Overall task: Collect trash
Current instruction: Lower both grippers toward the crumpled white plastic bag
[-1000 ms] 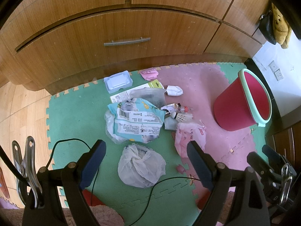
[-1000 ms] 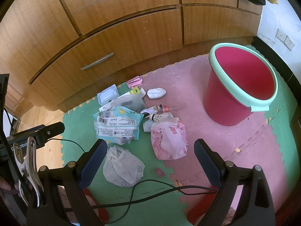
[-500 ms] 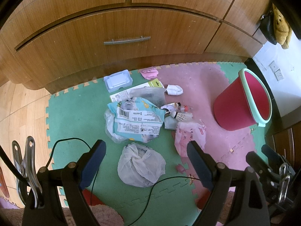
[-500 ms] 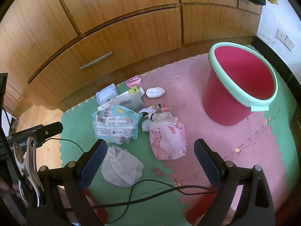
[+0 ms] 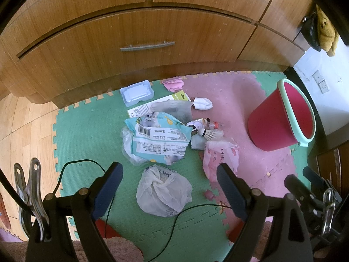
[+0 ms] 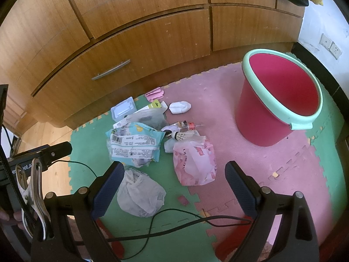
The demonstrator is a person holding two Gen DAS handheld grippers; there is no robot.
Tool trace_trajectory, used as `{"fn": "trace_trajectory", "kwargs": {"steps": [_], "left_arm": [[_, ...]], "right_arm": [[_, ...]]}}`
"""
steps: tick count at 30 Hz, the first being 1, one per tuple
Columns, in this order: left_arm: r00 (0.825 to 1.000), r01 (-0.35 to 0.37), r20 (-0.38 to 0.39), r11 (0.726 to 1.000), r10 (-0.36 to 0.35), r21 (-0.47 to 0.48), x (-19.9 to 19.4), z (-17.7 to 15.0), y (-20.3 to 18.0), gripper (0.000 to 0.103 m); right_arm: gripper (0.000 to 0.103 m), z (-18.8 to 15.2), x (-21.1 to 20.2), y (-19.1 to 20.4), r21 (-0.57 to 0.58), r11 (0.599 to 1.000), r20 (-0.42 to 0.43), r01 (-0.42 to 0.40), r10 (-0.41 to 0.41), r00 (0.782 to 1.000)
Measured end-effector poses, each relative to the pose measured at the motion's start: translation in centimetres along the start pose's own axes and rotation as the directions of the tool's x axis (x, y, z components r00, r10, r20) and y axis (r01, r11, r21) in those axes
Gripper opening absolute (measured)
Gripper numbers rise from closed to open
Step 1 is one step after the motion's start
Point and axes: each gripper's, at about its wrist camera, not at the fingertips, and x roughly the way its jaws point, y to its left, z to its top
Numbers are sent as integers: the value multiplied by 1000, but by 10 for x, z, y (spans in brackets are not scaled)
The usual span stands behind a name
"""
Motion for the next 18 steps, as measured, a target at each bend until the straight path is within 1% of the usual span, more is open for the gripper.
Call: {"fn": "trace_trajectory", "kwargs": {"steps": [4,7,8,13,18], "left_arm": [[1000,2,-7,1000,-2,-1,1,-6,-1,91],[1000,5,-31,1000,-5,-5,9,-9,-1,91],[999,5,-34,1000,-5,-7,10,-5,2,91],[998,-5,-59,1000,4,-18,17,-5,7,91],[996,-1,-91,1000,-1,-26,31,-7,14,91]], "right_arm": [[96,0,1,0,-2,1000,-4,-3,3,1000],[96,0,3,0,-3,1000,-7,-1,1,1000],[96,0,4,0,0,1000,-9,-1,1,1000],[96,2,12,-6,34,999,-19,-5,6,1000],[96,-1,21,-9,31,1000,-39,0,2,999]]}}
